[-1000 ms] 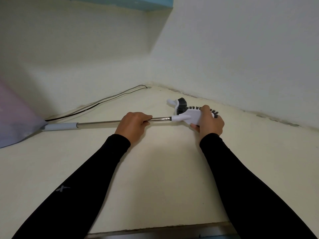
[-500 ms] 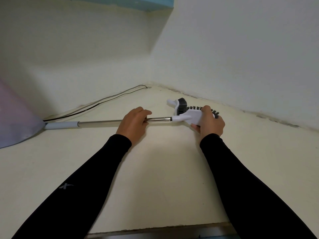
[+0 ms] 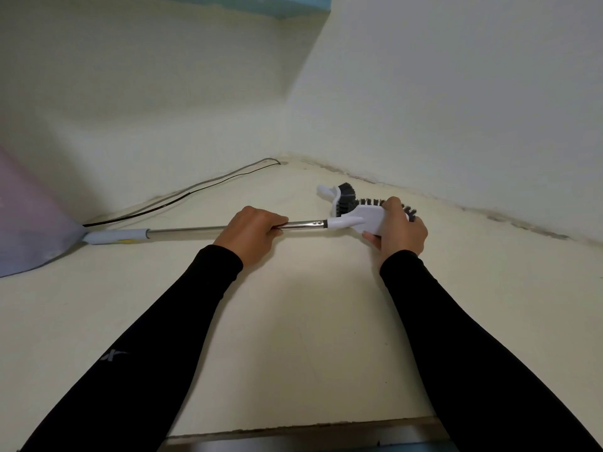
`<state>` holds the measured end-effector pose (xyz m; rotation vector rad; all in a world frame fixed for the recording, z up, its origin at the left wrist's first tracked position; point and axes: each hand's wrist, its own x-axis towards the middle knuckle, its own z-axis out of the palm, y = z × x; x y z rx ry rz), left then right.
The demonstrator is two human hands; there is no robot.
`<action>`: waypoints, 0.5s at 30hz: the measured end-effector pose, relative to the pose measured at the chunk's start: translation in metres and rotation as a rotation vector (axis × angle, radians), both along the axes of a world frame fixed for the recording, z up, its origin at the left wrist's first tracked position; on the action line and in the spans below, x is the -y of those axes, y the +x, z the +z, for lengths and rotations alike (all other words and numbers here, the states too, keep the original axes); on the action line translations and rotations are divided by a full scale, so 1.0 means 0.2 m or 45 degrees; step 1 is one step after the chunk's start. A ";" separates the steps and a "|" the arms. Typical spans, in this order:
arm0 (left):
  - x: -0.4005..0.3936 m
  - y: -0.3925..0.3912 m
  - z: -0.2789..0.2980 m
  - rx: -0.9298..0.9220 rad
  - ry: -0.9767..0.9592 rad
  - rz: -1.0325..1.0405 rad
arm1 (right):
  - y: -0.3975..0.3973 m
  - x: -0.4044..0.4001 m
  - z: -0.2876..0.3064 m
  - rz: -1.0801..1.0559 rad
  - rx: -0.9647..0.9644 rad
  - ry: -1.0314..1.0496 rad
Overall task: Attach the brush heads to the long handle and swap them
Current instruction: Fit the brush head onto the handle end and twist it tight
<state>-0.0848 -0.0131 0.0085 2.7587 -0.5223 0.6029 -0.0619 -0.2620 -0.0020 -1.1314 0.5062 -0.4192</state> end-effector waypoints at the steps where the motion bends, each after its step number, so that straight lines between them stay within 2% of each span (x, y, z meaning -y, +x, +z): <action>1: 0.00 -0.01 0.01 -0.036 0.060 -0.007 | 0.00 0.00 0.00 0.004 -0.001 0.005; 6: 0.01 -0.02 0.01 -0.114 0.080 -0.015 | 0.00 0.00 0.00 0.022 -0.009 0.013; 10: 0.02 -0.02 -0.03 -0.056 -0.006 0.020 | 0.00 0.00 0.00 0.039 -0.013 0.035; 15: 0.06 0.00 -0.04 0.126 -0.067 0.056 | 0.01 0.00 0.00 0.045 -0.007 0.050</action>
